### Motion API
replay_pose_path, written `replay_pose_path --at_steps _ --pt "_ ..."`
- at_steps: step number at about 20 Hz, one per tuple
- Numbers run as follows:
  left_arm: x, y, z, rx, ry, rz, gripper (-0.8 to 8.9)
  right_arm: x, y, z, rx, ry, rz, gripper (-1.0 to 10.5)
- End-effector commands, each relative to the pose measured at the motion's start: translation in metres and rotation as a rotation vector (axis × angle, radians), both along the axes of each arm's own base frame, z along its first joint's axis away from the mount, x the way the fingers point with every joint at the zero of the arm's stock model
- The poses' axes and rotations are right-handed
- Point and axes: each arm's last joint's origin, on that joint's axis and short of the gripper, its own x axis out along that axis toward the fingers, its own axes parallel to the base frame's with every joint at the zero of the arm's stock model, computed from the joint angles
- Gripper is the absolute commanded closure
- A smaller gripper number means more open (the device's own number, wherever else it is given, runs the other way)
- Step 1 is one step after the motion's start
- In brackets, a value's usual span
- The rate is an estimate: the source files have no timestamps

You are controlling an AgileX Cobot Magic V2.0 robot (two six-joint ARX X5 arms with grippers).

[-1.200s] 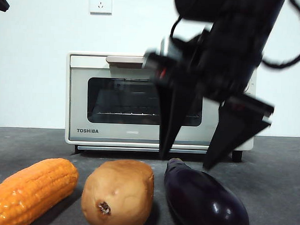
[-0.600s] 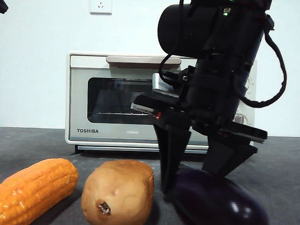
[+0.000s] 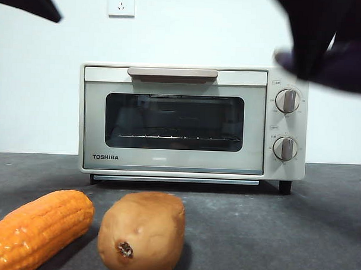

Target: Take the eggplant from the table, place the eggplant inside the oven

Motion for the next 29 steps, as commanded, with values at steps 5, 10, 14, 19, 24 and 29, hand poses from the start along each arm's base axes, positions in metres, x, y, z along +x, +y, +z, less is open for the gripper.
replay_pose_path --at_steps 5,10,14,19,24,29 --pt "0.063 -0.052 0.022 0.159 -0.083 -0.091 8.09 -0.035 -0.037 0.043 0.142 -0.214 -0.010 8.3" --pt "0.103 -0.099 0.025 0.250 -0.123 -0.153 8.10 -0.053 -0.058 0.052 0.189 -0.255 -0.014 8.3" --pt "0.117 -0.124 0.013 0.285 -0.101 -0.211 8.10 -0.060 -0.068 0.055 0.185 -0.284 -0.032 8.3" --pt "0.120 -0.134 0.000 0.386 -0.114 -0.224 8.10 -0.062 -0.072 0.055 0.169 -0.290 -0.043 8.3" --pt "0.111 -0.136 -0.011 0.443 -0.016 -0.285 8.10 -0.062 -0.072 0.054 0.168 -0.289 -0.042 8.3" --pt "0.088 -0.145 -0.018 0.451 0.130 -0.422 8.10 -0.062 -0.072 0.054 0.168 -0.289 -0.042 8.3"
